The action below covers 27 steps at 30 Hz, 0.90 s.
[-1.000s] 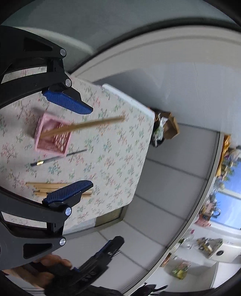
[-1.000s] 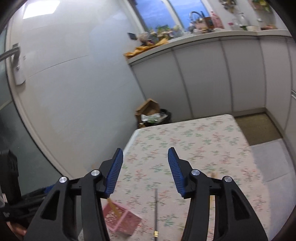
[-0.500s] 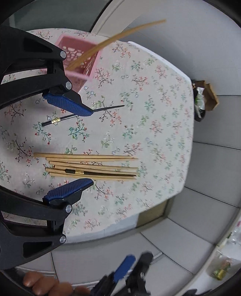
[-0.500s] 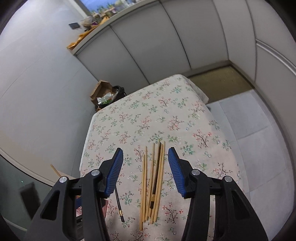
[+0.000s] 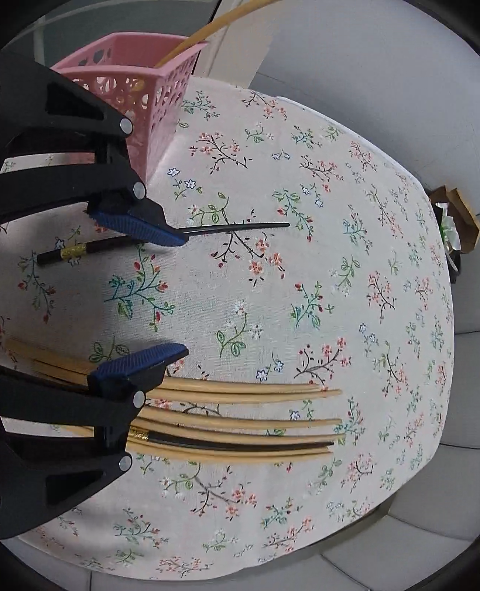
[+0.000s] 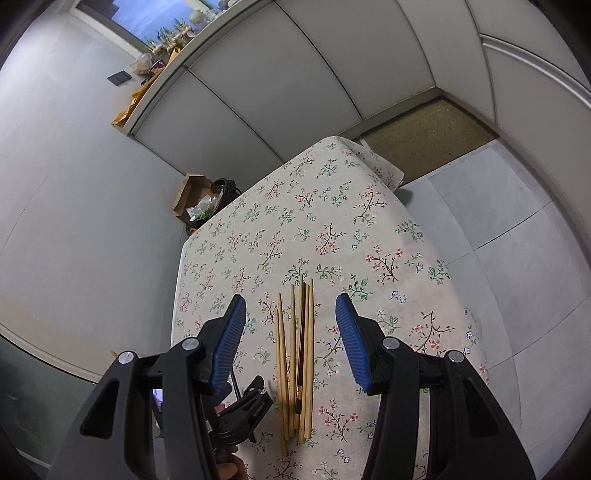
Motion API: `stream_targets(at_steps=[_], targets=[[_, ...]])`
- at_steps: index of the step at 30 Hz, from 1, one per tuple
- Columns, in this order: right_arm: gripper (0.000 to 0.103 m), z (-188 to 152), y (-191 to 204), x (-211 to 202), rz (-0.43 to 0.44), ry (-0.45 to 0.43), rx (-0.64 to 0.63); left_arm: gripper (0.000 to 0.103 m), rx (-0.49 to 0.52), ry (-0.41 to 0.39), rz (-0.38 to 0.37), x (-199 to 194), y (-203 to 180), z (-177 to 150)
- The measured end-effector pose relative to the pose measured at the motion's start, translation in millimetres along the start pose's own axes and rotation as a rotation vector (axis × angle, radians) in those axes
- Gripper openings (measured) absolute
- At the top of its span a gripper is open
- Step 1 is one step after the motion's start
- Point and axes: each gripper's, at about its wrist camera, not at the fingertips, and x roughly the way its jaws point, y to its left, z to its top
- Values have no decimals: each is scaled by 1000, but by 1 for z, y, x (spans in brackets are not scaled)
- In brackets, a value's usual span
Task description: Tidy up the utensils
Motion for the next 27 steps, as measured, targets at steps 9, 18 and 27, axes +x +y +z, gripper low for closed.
stream_targets(at_steps=[9,18,27], targets=[[51,-1,-4,-2,9,-5,16,41,-96,-20,70,0,7,6],[51,-3,0,0,-11,-9,6,41,-106,24,102,18,17,12],[51,-4,5,9,-22,7,-11,3,-140,45,-34,31,17,14]])
